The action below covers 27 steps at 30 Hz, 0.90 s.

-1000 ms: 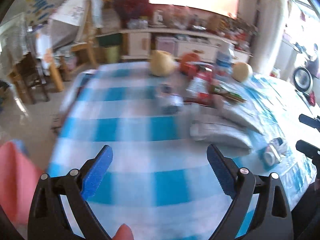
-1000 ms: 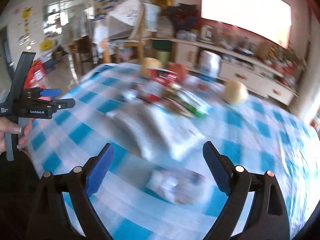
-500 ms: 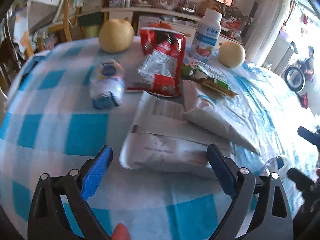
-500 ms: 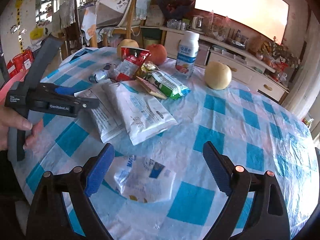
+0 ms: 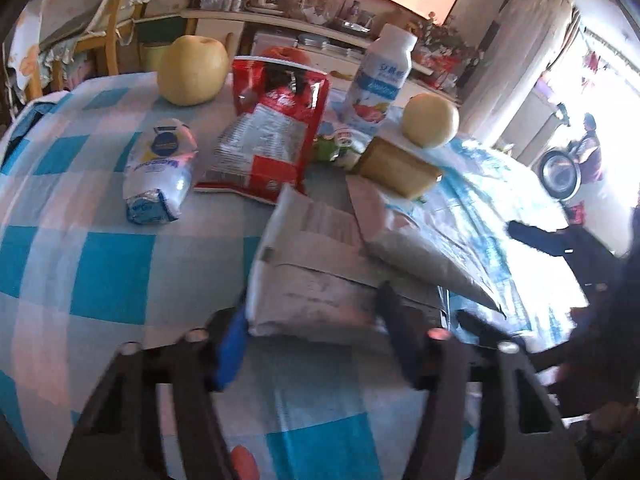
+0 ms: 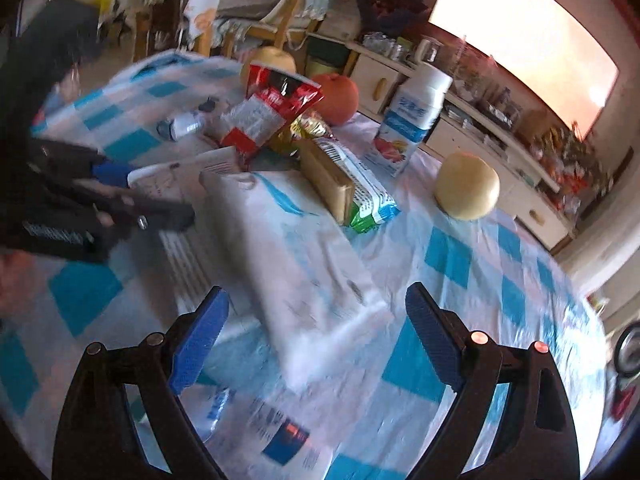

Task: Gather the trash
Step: 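Move both tools back toward the white bags on the table, then grasp the white paper bag with the left gripper while the right gripper grasps the white printed bag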

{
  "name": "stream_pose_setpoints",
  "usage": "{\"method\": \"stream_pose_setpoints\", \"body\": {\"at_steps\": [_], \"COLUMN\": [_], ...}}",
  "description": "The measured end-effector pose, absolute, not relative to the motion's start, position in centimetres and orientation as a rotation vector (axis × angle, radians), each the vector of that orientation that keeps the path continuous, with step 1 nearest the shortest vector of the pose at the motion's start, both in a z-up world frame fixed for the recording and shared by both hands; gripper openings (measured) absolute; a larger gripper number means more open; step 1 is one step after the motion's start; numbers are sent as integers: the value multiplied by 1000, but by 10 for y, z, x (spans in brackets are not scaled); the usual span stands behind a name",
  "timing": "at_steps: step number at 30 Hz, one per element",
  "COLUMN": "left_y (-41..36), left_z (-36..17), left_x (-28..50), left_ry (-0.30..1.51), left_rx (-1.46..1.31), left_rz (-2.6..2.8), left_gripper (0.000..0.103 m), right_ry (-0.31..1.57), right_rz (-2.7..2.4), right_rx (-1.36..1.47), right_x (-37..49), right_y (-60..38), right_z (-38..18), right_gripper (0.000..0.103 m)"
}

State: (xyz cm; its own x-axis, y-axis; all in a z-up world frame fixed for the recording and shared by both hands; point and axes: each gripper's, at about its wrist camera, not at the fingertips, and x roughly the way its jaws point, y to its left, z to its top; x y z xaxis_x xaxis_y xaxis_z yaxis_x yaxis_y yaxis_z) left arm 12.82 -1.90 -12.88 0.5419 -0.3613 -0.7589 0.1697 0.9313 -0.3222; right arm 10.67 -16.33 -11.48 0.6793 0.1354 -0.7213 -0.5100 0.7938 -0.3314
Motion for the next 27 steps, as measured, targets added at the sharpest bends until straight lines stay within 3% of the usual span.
{"method": "stream_pose_setpoints", "body": {"at_steps": [6, 11, 15, 18, 22, 27], "left_y": [-21, -22, -26, -33, -32, -34], "left_z": [-130, -135, -135, -136, -131, -119], "left_x": [132, 134, 137, 146, 151, 147], "left_ry": [959, 967, 950, 938, 894, 811], "left_rx": [-272, -303, -321, -313, -364, -394], "left_rz": [-338, -349, -347, -333, -351, -378], "left_gripper": [55, 65, 75, 77, 77, 77], "right_ry": [732, 782, 812, 809, 774, 784], "right_rz": [374, 416, 457, 457, 402, 404], "right_rx": [-575, -469, -397, -383, -409, -391], "right_x": [120, 136, 140, 140, 139, 143], "right_y": [-168, -180, -183, -182, -183, -188], "right_z": [-117, -118, -119, -120, -121, -122], "right_gripper": [91, 91, 79, 79, 96, 96]}}
